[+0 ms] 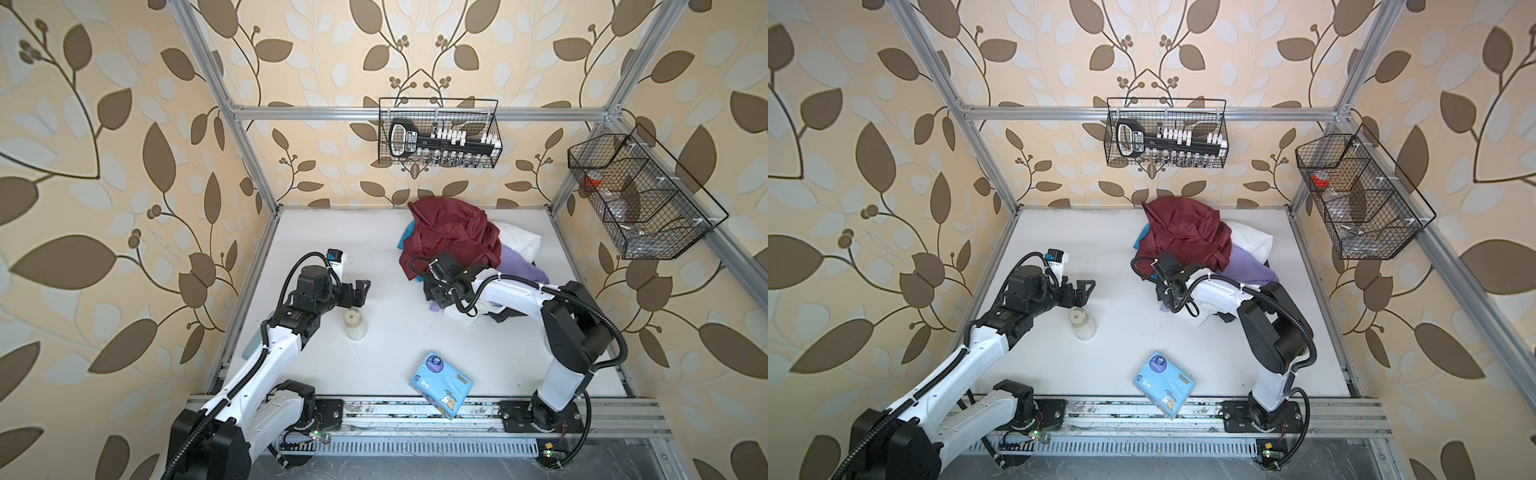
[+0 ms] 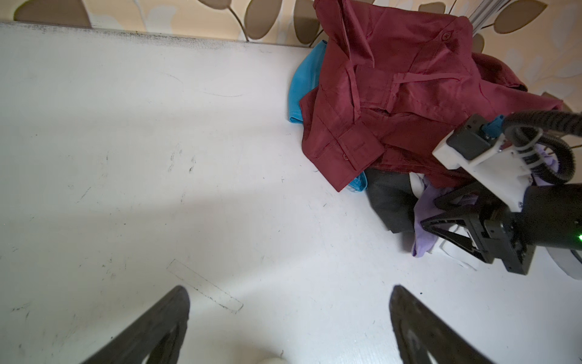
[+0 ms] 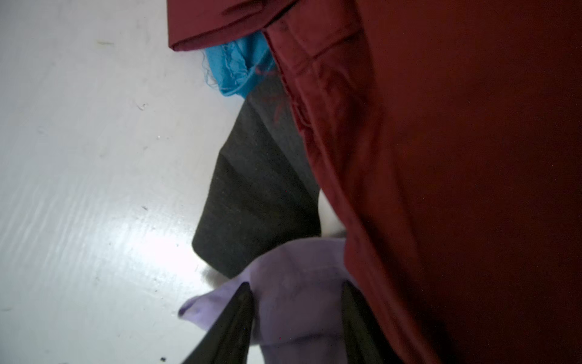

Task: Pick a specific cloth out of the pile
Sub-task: 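Lower the right gripper onto the lavender shirt under the maroon shirt and grasp, then lift the lavender shirt high out of the pile with the right gripper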

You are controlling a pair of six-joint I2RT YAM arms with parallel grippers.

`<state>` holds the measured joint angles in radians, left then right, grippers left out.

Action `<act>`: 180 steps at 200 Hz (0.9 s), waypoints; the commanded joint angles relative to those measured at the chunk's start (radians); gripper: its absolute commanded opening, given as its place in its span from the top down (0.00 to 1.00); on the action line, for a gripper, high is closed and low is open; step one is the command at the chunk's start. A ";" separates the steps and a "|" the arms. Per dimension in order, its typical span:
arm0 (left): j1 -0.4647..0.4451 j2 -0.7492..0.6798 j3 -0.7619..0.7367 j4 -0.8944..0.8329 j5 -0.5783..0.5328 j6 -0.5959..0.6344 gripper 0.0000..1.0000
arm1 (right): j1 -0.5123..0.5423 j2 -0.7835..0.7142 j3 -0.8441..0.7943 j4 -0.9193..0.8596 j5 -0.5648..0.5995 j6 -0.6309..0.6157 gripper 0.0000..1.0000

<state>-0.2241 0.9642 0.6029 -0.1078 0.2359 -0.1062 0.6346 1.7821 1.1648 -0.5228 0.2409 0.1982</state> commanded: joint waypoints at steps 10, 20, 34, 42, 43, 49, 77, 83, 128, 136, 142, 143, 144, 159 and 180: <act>-0.011 0.008 0.047 0.005 0.012 0.022 0.01 | 0.003 0.031 0.003 0.018 0.040 0.010 0.78; -0.011 0.008 0.050 0.003 0.011 0.021 0.01 | 0.002 0.029 0.002 0.018 0.050 0.012 0.87; -0.011 0.008 0.050 0.003 0.014 0.022 0.01 | 0.003 0.015 0.002 0.017 0.059 0.014 0.98; -0.011 0.008 0.050 0.002 0.014 0.021 0.01 | 0.002 0.002 0.002 0.014 0.064 0.016 1.00; -0.011 0.007 0.050 0.002 0.014 0.021 0.01 | 0.003 -0.001 0.002 0.013 0.064 0.016 1.00; -0.011 0.006 0.050 0.002 0.013 0.022 0.01 | 0.003 -0.013 0.003 0.009 0.070 0.017 1.00; -0.012 0.002 0.048 0.002 0.015 0.022 0.01 | 0.002 -0.089 0.001 -0.012 0.090 0.020 1.00; -0.012 0.001 0.047 0.002 0.016 0.022 0.01 | 0.002 -0.107 0.001 -0.015 0.093 0.021 1.00; -0.018 -0.009 0.046 0.001 0.012 0.022 0.01 | 0.001 -0.241 0.003 -0.042 0.109 0.003 1.00; -0.020 -0.011 0.046 0.000 0.010 0.021 0.01 | 0.000 -0.265 0.008 -0.047 0.120 -0.002 1.00; -0.021 -0.013 0.046 0.001 0.010 0.021 0.01 | 0.000 -0.283 0.013 -0.049 0.131 -0.009 1.00; -0.021 -0.014 0.046 0.001 0.009 0.021 0.01 | -0.001 -0.286 0.014 -0.051 0.133 -0.010 1.00; -0.021 -0.014 0.046 0.001 0.009 0.022 0.01 | -0.002 -0.290 0.016 -0.052 0.135 -0.011 1.00; -0.023 -0.018 0.044 0.000 0.008 0.022 0.01 | -0.009 -0.340 0.039 -0.061 0.165 -0.029 1.00; -0.025 -0.022 0.044 0.002 0.003 0.022 0.01 | -0.028 -0.415 0.094 -0.072 0.211 -0.072 1.00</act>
<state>-0.2371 0.9680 0.6106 -0.1085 0.2356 -0.1043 0.6250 1.4506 1.1751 -0.5709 0.3725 0.1783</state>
